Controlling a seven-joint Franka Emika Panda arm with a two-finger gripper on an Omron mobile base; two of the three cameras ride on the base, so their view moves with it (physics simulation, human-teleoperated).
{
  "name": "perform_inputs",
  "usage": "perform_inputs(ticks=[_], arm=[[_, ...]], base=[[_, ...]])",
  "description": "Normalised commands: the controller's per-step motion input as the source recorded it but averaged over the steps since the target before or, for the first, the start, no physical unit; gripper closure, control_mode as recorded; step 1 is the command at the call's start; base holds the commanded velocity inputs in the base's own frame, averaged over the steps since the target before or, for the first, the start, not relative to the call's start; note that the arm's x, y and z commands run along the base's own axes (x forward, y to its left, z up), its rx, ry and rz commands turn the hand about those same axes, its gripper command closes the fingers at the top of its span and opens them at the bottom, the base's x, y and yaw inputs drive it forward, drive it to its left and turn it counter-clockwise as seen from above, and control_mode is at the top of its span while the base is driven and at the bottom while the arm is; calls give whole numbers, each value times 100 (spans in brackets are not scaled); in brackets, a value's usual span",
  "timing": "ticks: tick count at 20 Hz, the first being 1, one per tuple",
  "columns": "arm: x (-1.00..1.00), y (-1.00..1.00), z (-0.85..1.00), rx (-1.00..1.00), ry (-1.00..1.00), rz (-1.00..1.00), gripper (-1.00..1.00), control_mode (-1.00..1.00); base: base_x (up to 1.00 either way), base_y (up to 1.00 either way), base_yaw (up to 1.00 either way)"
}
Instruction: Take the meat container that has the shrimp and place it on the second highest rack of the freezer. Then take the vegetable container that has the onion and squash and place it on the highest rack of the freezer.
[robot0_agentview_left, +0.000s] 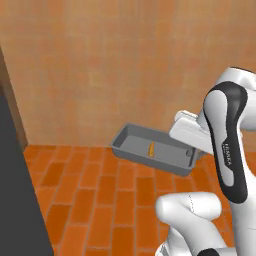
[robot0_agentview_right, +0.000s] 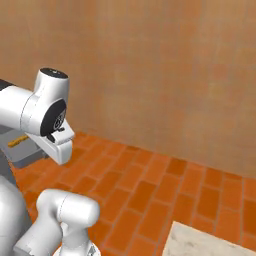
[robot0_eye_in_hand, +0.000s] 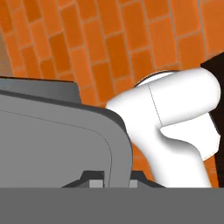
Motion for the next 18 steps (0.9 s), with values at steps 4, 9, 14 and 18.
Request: perform_inputs(ticks=[4,9,14,18], arm=[[0,0,0,0,0,0,100,100],[0,0,0,0,0,0,100,100],[0,0,0,0,0,0,100,100],[0,0,0,0,0,0,100,100]], base=[[71,0,83],[46,0,85],[23,-2,83],[16,-10,80]])
